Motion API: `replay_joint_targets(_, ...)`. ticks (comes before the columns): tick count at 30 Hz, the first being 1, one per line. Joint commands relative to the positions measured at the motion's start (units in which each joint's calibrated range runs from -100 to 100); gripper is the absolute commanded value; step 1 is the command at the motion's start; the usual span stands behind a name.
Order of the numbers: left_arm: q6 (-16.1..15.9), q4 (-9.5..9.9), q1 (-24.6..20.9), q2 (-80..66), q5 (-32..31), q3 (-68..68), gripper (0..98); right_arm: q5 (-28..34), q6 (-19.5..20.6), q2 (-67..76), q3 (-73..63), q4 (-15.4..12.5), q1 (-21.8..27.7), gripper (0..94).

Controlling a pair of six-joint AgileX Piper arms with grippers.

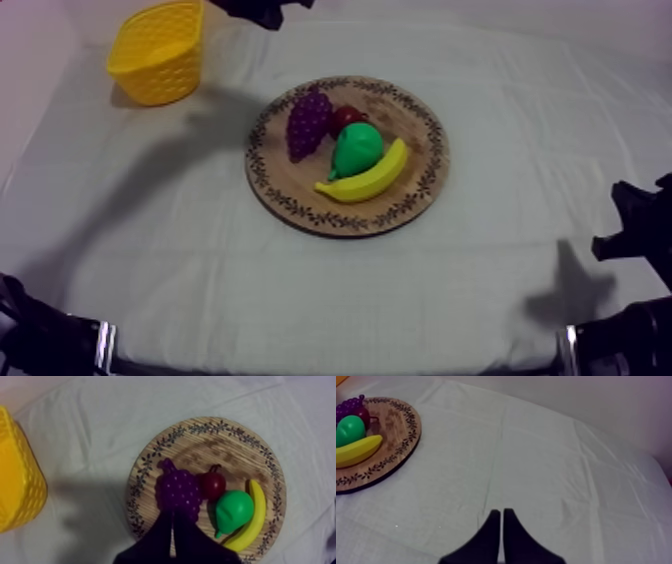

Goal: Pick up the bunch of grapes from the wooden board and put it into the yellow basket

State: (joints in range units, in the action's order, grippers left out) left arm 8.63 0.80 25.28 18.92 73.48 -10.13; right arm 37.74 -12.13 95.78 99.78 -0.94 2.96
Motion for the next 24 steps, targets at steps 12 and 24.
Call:
replay_joint_targets(12,2.1,-0.29,1.3,-2.6,-5.2,7.8,30.4,0.0,-0.2,0.0,0.0,0.0,0.0,0.3)
replay_joint_targets(24,2.4,-0.15,1.0,-4.0,-1.4,9.7,95.0,0.0,-0.2,0.0,0.0,0.0,0.0,0.3)
